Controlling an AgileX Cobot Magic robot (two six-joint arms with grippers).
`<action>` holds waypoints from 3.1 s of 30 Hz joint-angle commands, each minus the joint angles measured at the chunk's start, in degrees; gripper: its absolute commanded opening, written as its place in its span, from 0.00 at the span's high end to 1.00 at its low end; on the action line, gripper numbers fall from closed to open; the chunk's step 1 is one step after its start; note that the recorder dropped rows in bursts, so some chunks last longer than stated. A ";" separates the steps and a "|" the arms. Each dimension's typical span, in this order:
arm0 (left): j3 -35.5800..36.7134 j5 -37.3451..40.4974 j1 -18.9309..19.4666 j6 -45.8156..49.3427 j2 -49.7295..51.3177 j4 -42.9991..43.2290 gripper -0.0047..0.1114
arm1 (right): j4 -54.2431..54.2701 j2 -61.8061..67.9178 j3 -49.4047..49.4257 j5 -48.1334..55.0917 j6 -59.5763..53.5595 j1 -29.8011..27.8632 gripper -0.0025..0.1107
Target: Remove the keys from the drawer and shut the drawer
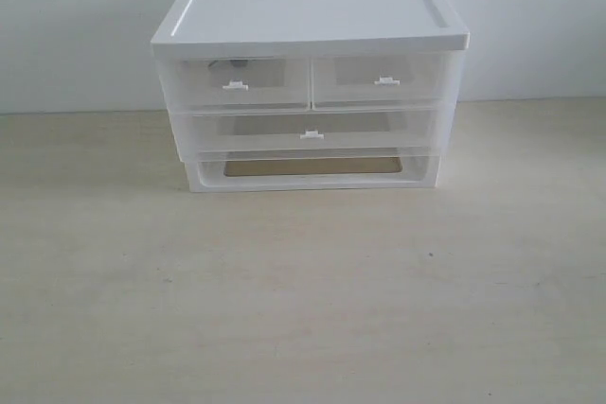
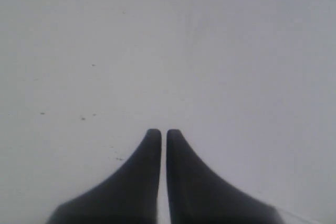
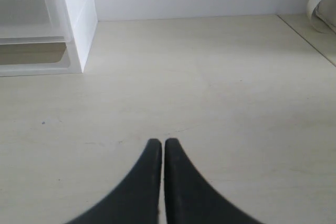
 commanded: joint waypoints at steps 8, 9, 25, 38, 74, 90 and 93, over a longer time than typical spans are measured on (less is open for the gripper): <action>-21.48 -13.78 0.18 -18.97 33.54 41.01 0.92 | 0.00 -0.30 0.00 -0.30 0.00 -0.09 0.98; -23.27 -14.35 0.18 -17.60 37.02 41.13 0.92 | 0.00 -0.30 0.00 -0.30 0.00 -0.09 0.98; -40.38 9.50 -19.27 6.29 73.41 56.08 0.56 | 0.00 -0.30 0.00 -0.30 0.00 -0.09 0.98; -40.91 9.98 -21.94 43.36 80.25 24.01 0.56 | 0.00 -0.30 0.00 -0.30 0.00 -0.09 0.98; -40.91 7.99 -21.82 53.94 82.35 14.06 0.56 | -84.72 40.84 -41.46 -56.41 92.64 -0.09 0.98; -40.91 0.86 -21.82 70.12 87.87 8.65 0.56 | -76.42 100.92 -56.66 -81.88 77.27 0.42 0.98; -40.91 -5.17 -21.82 84.81 89.92 -6.16 0.56 | -73.15 101.16 -56.66 -74.62 73.58 2.15 0.98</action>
